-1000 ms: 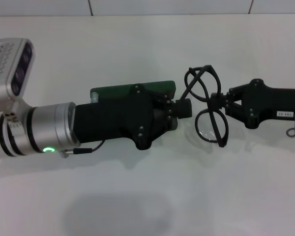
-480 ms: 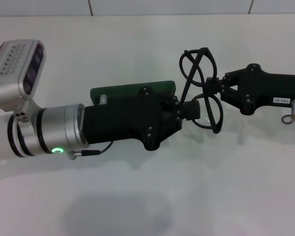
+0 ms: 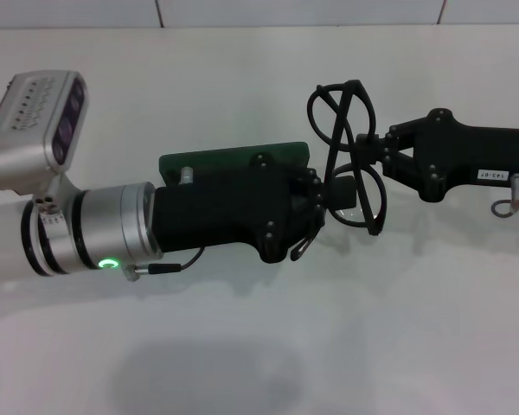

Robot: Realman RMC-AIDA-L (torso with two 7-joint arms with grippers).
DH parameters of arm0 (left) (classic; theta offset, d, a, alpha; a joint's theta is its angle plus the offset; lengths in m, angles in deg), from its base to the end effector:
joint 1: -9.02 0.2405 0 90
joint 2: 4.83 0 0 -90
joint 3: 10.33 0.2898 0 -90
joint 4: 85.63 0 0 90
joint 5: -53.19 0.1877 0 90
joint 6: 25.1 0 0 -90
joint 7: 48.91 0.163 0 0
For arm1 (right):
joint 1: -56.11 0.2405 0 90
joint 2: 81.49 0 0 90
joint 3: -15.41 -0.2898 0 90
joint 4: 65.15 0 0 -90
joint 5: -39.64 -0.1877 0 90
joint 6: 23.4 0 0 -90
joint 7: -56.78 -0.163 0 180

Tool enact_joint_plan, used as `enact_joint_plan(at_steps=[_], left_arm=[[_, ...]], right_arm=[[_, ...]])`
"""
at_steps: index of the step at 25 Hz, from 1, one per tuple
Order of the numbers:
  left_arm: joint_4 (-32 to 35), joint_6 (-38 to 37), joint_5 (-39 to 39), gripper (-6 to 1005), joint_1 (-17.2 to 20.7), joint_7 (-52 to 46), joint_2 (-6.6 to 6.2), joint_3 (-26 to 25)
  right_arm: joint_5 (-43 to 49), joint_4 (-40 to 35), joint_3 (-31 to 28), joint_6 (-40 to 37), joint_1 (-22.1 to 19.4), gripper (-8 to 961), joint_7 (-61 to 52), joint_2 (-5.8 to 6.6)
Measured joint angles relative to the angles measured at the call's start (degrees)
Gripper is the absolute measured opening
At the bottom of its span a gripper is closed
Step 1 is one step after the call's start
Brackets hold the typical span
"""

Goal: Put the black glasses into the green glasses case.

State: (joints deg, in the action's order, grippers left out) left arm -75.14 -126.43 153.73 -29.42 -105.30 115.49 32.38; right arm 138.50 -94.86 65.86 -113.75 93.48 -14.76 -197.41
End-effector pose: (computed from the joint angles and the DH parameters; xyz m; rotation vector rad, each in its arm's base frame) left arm -0.1892 0.2972 -0.0780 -2.8004 -0.3561 -1.3718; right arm 0.2091 0.3574 -0.0337 -2.8041 0.3273 0.9200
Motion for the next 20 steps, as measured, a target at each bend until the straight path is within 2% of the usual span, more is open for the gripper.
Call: enact_joint_plan(at_steps=[16, 20], left_arm=[[-0.30, 0.00, 0.00, 12, -0.48, -0.04, 0.00, -0.01], [-0.34, 0.00, 0.00, 12, -0.49, -0.04, 0.00, -0.01]], right_arm=[[-0.32, 0.12, 0.11, -3.14, 1.10, 63, 0.00, -0.22], [-2.79, 1.32, 2.23, -3.18, 1.49, 65, 0.76, -0.20]])
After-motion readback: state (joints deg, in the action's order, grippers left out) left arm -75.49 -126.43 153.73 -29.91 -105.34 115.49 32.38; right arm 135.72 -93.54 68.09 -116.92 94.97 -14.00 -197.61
